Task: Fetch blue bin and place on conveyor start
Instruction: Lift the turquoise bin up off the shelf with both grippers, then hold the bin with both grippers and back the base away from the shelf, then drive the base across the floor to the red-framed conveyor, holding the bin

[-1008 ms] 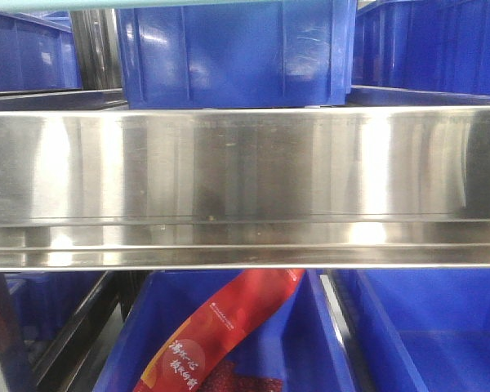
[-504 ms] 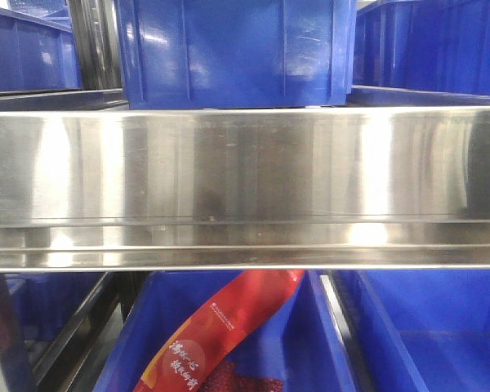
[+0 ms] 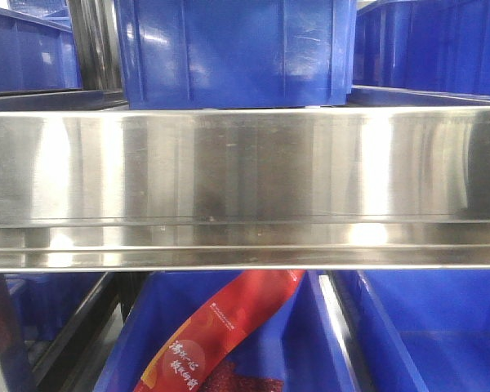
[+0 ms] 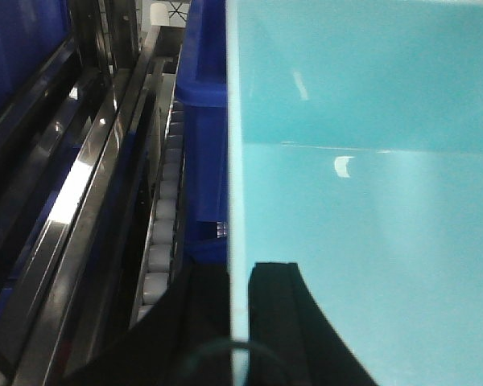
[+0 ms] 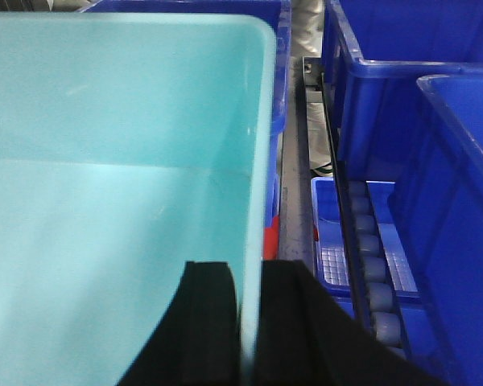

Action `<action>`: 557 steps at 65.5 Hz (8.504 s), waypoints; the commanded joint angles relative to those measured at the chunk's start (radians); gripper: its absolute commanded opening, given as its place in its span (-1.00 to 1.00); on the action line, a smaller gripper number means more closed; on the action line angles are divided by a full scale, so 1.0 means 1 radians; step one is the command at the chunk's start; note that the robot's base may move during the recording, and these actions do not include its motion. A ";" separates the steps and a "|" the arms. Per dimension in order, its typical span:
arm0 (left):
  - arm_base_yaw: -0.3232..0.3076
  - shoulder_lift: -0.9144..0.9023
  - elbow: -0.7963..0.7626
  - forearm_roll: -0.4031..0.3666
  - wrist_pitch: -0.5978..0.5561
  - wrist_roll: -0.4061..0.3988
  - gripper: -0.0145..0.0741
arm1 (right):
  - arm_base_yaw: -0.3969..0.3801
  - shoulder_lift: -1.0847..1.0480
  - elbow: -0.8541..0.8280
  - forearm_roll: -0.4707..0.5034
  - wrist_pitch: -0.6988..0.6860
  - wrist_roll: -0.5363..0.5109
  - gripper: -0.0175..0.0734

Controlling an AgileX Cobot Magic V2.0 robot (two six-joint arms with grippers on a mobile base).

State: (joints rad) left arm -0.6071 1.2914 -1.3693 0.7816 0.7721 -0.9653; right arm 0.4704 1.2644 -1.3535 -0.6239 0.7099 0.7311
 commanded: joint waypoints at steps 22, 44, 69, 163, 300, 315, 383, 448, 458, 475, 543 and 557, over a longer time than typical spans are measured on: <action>-0.003 -0.015 -0.005 0.035 -0.028 -0.010 -0.92 | 0.000 -0.015 -0.003 -0.038 -0.050 -0.012 -0.98; -0.003 -0.015 -0.005 0.035 -0.028 -0.010 -0.92 | 0.000 -0.015 -0.003 -0.038 -0.102 -0.012 -0.98; -0.003 -0.015 -0.005 0.035 -0.028 -0.010 -0.92 | 0.000 -0.015 -0.003 -0.038 -0.128 -0.012 -0.98; -0.003 -0.015 -0.005 0.035 -0.028 -0.010 -0.92 | 0.000 -0.015 -0.003 -0.038 -0.359 -0.012 -0.98; -0.003 -0.015 -0.005 0.041 -0.028 -0.010 -0.92 | 0.000 -0.015 -0.003 -0.038 -0.382 -0.012 -0.98; -0.003 -0.015 -0.005 0.041 -0.028 -0.010 -0.92 | 0.000 -0.015 -0.003 -0.038 -0.384 -0.012 -0.98; -0.003 -0.015 -0.005 0.041 -0.030 -0.010 -0.92 | 0.000 -0.015 -0.003 -0.038 -0.403 -0.012 -0.98; -0.003 -0.015 -0.005 0.043 -0.032 -0.010 -0.92 | 0.000 -0.015 -0.003 -0.038 -0.403 -0.012 -0.98; -0.003 -0.015 -0.005 0.045 -0.032 -0.010 -0.92 | 0.000 -0.015 -0.003 -0.038 -0.403 -0.012 -0.98; -0.003 -0.015 -0.005 0.052 -0.032 -0.010 -0.92 | 0.000 -0.015 -0.003 -0.038 -0.403 -0.012 -0.98; -0.003 -0.015 -0.005 0.059 -0.032 -0.010 -0.92 | 0.000 -0.015 -0.003 -0.038 -0.405 -0.012 -0.98; -0.003 -0.015 -0.005 0.059 -0.032 -0.010 -0.92 | 0.000 -0.015 -0.003 -0.038 -0.405 -0.012 -0.98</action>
State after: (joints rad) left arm -0.6051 1.2769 -1.3693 0.8292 0.8087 -0.9796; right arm 0.4583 1.2629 -1.3513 -0.6638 0.4407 0.7306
